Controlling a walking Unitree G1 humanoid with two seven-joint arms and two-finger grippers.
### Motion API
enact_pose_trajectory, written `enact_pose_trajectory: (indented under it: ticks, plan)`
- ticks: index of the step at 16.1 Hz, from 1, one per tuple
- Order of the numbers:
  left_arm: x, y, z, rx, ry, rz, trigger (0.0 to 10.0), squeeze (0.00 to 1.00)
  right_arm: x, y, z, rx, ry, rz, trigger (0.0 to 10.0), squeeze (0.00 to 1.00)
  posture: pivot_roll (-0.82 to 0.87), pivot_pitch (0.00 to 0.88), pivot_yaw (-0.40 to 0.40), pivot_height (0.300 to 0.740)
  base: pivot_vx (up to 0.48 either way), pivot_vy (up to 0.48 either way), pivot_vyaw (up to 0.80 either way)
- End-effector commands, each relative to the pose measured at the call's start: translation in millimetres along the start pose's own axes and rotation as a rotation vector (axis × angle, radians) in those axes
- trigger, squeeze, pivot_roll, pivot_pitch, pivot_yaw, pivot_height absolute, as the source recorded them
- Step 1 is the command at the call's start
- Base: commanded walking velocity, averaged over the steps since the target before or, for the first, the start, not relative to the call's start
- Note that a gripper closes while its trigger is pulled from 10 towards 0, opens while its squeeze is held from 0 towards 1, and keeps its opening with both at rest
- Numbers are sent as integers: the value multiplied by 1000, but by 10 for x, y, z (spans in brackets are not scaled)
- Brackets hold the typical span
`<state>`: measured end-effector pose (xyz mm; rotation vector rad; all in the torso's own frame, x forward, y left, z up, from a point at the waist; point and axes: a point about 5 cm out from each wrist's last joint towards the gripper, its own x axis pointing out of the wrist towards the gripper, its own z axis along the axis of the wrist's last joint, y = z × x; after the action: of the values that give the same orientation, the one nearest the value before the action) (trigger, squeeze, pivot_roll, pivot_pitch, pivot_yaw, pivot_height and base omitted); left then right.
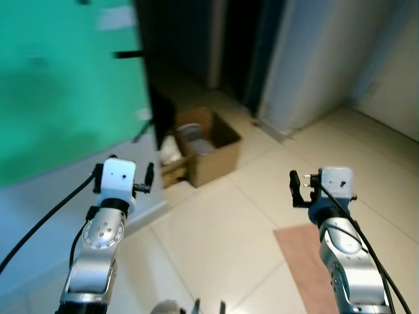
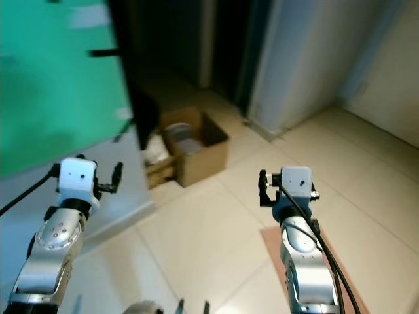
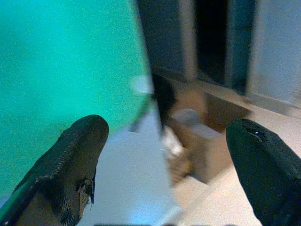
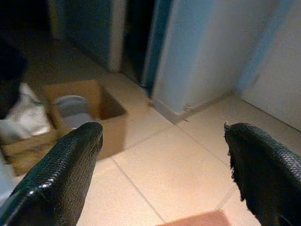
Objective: Hang keys on a hook
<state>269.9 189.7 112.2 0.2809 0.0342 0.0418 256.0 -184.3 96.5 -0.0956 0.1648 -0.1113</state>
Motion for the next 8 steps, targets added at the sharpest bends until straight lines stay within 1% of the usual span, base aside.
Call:
enact_pose_trajectory:
  ticks: [1,2,3,4,5,6,7,8]
  plan:
    - [35,23,51,15,-23,19,10000,353,14,5,12,21,-8,-5,10000,1000,-16,0,-51,740,0,0,800]
    - [40,16,49,5,-12,10,10000,353,12,4,15,19,-11,-10,10000,1000,-21,0,-36,740,0,0,800]
    - [51,2,51,0,1,-16,10000,314,3,-4,22,25,-14,-21,10000,1000,-23,0,-29,740,0,0,800]
    - [63,-40,54,-24,26,-101,10000,176,-22,-35,14,57,-9,-58,10000,1000,-25,0,-23,740,0,0,800]
    - [69,-47,70,-33,16,-115,10000,129,-43,-53,-6,88,4,-78,10000,1000,-34,0,1,740,0,0,800]
    - [72,-46,77,-38,9,-111,10000,129,-49,-58,-13,93,8,-84,10000,1000,-34,0,1,740,0,0,800]
    - [114,-43,100,-24,-9,-110,10000,31,-80,-42,-22,97,4,-74,10000,1000,-47,0,30,740,0,0,800]
    - [128,-45,106,-24,-11,-119,10000,39,-90,-31,-20,88,-2,-72,10000,1000,-47,0,30,740,0,0,800]
